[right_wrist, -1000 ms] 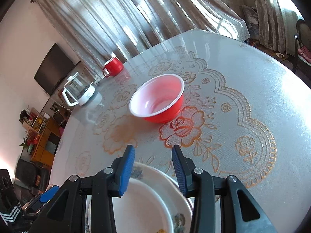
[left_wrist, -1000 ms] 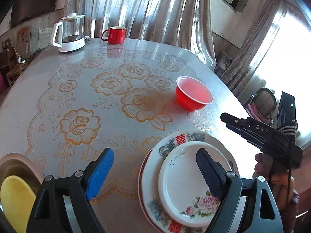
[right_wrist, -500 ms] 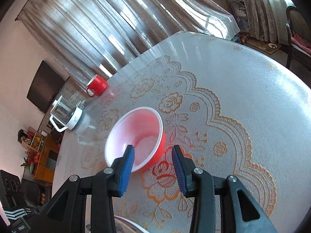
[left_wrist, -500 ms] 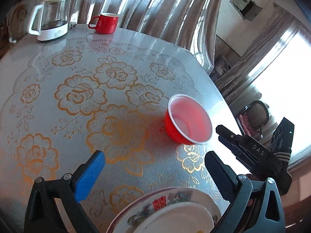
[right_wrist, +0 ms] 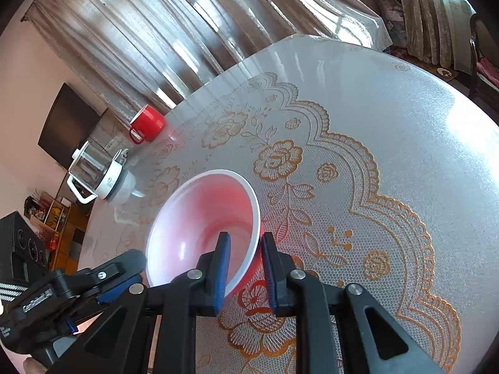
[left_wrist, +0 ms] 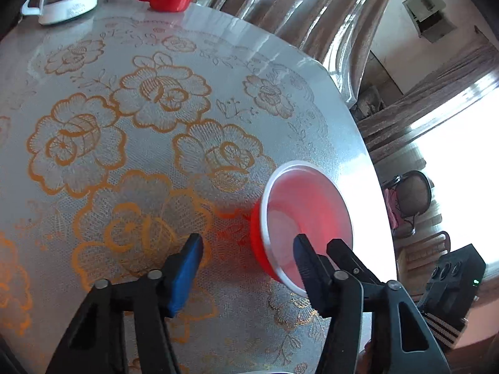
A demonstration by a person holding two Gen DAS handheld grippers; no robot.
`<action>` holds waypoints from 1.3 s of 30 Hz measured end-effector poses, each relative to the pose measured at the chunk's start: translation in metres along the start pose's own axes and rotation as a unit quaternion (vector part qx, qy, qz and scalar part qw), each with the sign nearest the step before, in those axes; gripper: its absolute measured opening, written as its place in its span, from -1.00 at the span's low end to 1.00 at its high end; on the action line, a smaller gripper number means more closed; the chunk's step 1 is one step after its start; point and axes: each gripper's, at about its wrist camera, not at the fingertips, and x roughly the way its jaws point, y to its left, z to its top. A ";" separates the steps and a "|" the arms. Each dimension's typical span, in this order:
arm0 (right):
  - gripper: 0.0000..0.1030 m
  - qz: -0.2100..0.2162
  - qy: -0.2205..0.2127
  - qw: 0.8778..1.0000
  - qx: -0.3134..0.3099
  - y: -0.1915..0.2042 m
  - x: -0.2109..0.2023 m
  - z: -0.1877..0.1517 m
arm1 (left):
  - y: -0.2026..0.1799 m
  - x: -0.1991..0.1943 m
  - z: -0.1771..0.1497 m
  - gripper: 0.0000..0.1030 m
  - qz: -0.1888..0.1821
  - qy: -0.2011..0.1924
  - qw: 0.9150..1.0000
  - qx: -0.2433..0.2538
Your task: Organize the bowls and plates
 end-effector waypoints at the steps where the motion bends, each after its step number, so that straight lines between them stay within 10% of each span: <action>1: -0.64 -0.001 0.002 1.000 -0.003 0.001 0.001 -0.001 | -0.001 0.004 -0.001 -0.12 -0.007 0.009 1.000 0.000; 6: -0.68 0.003 0.007 1.000 -0.016 0.007 0.001 -0.005 | -0.007 -0.006 -0.014 -0.43 -0.001 -0.017 0.999 0.034; 39: -0.68 0.117 0.044 0.984 -0.129 0.144 -0.056 -0.117 | 0.069 -0.205 -0.150 -0.35 0.076 -0.168 0.981 0.055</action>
